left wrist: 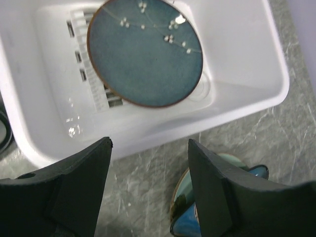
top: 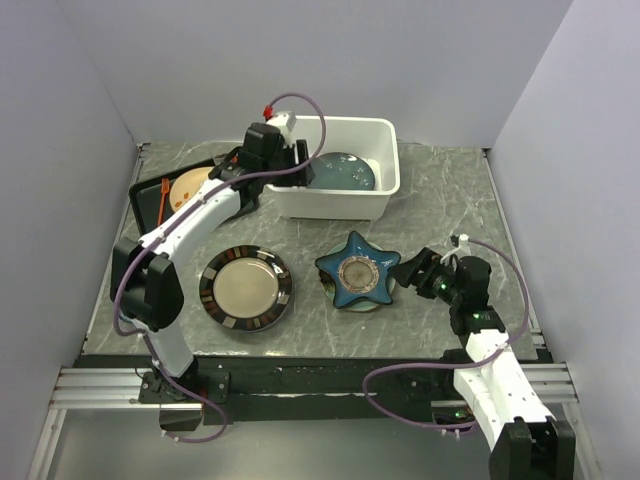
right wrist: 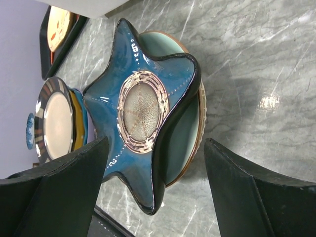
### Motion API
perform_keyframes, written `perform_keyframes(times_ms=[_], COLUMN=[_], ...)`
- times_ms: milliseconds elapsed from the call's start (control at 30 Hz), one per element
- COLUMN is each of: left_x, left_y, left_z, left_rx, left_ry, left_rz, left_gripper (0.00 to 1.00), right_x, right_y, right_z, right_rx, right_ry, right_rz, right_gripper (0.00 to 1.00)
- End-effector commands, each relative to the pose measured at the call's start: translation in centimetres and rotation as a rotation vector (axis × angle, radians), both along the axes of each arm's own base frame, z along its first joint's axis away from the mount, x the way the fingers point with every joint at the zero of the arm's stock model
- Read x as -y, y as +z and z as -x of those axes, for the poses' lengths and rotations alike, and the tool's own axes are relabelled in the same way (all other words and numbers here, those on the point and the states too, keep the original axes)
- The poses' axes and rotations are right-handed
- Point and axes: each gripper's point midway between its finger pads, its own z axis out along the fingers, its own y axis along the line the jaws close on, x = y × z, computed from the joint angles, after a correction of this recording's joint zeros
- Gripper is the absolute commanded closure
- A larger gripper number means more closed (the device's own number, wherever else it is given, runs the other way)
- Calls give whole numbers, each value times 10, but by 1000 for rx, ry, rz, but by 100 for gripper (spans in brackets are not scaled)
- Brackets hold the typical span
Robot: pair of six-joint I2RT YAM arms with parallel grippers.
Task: Place the plates into the plastic bin on the countertop
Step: Pick up the plate at the center of the board.
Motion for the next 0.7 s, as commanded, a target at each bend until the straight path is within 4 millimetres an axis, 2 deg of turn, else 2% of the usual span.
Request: perform_keyframes(times_ms=[0,33,100,200,367,467,500,533,633,667], left_x=[-7,-9,-12,-19,-27,-31,-29,-30,-37,-38], left_y=[34,26,28,12,2,-7,-10,-13,-26,-30], left_z=[15,19,25,35,46,55,61,63,72,74], left_rx=[75,57,56,22,-11,-44,-52,-57,-88,-100], left_ry=[12,12,13,37,51,57,36,36,57,63], left_rz=[52,45,55,55,81,115,130,132,122,127], left_gripper=[31,31,32,32,32,32,32,32,32,32], right_x=[0,1,1,-1,-15,-37,-41,-54,-76,-90], right_y=[31,31,41,49,64,72,76,76,86,88], right_z=[-12,-12,-15,-18,-23,-22,-27,-23,-28,-24], right_rx=[96,89,110,118,134,130,131,125,133,134], right_ry=[31,32,39,59,142,251,262,306,360,403], right_rz=[41,47,64,74,42,29,38,50,56,51], right_gripper=[16,15,15,15,15,15,15,15,15,15])
